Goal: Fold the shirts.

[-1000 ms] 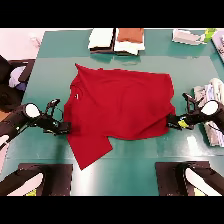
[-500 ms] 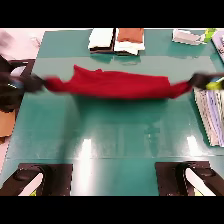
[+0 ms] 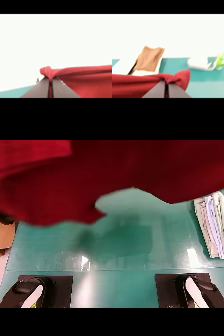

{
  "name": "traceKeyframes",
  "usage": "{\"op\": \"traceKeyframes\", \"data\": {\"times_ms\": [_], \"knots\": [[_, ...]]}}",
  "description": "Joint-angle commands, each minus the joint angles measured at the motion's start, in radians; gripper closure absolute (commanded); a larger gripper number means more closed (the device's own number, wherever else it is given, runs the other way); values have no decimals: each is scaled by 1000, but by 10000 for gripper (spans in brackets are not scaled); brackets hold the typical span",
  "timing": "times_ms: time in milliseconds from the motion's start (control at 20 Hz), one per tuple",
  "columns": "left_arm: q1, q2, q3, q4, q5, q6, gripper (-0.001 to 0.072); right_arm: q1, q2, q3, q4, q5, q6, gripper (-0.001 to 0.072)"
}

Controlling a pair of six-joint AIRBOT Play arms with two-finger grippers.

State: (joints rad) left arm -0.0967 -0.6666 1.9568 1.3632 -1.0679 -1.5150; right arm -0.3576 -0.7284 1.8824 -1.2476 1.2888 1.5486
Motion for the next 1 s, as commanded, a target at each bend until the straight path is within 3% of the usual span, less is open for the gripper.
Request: {"op": "traceKeyframes", "data": {"times_ms": [0,250,400,550,650,800,950], "knots": [[1,-62,53,33,-24,-4,685,-48,-83,167,11,139,-6,697],[1,-403,53,13,-312,-3,683,-25,-259,42,90,187,-6,697],[1,-661,53,-16,-392,-3,683,92,-387,-164,6,164,-16,697],[1,-921,53,-17,-420,-3,682,209,-541,-338,-137,99,-14,697],[1,-1068,53,-17,-435,-3,682,240,-658,-380,-136,61,-13,697],[1,-1211,53,-16,-414,-2,683,250,-806,-328,-123,10,-5,697],[1,-1228,56,-9,-352,-3,683,250,-892,-201,-107,26,-5,697]]}}
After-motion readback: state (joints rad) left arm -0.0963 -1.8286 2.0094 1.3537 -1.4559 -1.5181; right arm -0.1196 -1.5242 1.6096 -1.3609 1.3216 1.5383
